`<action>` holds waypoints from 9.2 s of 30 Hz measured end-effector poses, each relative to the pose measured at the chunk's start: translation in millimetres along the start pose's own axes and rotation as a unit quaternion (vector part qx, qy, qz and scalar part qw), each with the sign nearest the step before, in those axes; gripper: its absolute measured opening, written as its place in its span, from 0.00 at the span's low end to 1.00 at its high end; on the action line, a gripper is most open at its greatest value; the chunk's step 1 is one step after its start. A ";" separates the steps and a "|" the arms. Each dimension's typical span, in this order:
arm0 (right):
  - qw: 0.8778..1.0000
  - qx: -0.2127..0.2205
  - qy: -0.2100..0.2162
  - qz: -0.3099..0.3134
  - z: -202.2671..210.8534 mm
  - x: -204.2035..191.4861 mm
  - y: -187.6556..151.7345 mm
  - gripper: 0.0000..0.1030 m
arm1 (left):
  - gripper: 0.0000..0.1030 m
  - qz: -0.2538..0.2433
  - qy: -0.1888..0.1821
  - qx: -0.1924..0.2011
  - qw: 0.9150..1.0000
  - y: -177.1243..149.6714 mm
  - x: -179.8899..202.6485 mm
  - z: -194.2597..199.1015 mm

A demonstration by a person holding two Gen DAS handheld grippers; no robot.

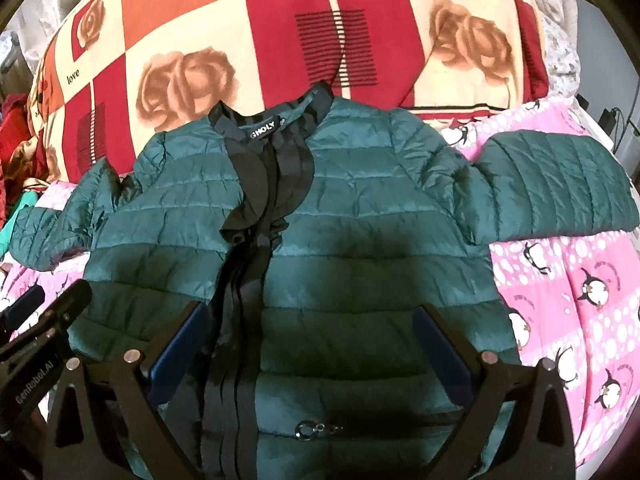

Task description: Fold large clothes

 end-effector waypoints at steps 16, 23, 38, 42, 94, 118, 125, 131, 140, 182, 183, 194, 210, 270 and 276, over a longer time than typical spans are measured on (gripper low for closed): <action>1.000 0.002 -0.002 0.011 -21.3 -5.2 27.6 1.00 | 0.46 0.000 -0.005 0.006 1.000 23.3 3.3 -21.7; 1.000 -0.006 0.002 0.001 -39.3 -2.3 30.3 1.00 | 0.46 0.006 0.005 0.012 1.000 33.6 -3.2 -34.3; 1.000 0.003 0.016 -0.005 -57.6 4.2 38.0 1.00 | 0.46 0.013 0.010 0.002 1.000 40.9 -1.6 -65.5; 1.000 -0.006 0.022 0.000 -64.8 -0.6 39.7 1.00 | 0.46 0.012 0.009 -0.002 1.000 40.6 1.8 -71.3; 0.998 -0.044 0.050 0.016 -88.9 -37.1 26.7 1.00 | 0.46 0.288 0.249 -0.047 0.923 66.3 -360.9 -185.5; 0.998 -0.047 0.042 0.023 -83.4 -40.5 18.3 1.00 | 0.00 0.243 0.178 0.038 0.953 87.6 -308.3 -128.8; 0.999 -0.036 0.037 0.013 -71.0 -30.2 18.0 1.00 | 0.00 0.201 0.119 0.059 0.970 91.6 -250.5 -90.0; 0.999 -0.031 0.031 0.011 -61.0 -21.5 16.1 1.00 | 0.00 0.159 0.078 0.079 0.981 96.1 -199.6 -55.8; 0.999 -0.018 0.030 0.002 -48.0 -7.2 15.4 1.00 | 0.00 0.095 0.031 0.084 0.991 91.4 -121.5 -24.5; 0.996 -0.020 -0.015 -0.088 -21.2 137.9 -9.2 1.00 | 0.00 -0.069 -0.148 -0.017 0.986 19.9 159.3 -19.9; 0.996 -0.021 -0.015 -0.090 -21.7 138.3 -10.4 1.00 | 0.00 -0.068 -0.151 -0.018 0.986 18.5 159.4 -20.4; 0.991 -0.005 0.014 -0.132 -8.7 134.0 -7.1 1.00 | 0.07 -0.043 -0.236 -0.051 0.969 21.5 127.0 4.3; 0.993 0.022 0.038 -0.111 -2.5 91.1 16.7 1.00 | 0.15 0.049 -0.131 -0.020 0.990 42.6 -42.7 -26.5; 0.996 -0.007 0.073 0.046 -140.7 6.8 120.2 0.55 | 0.16 0.034 -0.007 -0.025 0.999 63.2 13.5 -150.7; 0.996 0.017 0.077 0.048 -95.4 26.9 106.2 0.56 | 0.16 0.040 -0.010 -0.023 0.999 62.4 13.2 -150.6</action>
Point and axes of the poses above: each gripper's, at about its wrist camera, not at the fingertips, and z roughly against the way its jaws point, x to its right, y to its top, the point moved 7 cm from there along -z, roughly the way its jaws point, and after that the axes turned 14 degrees about y, right-handed, at the moved point
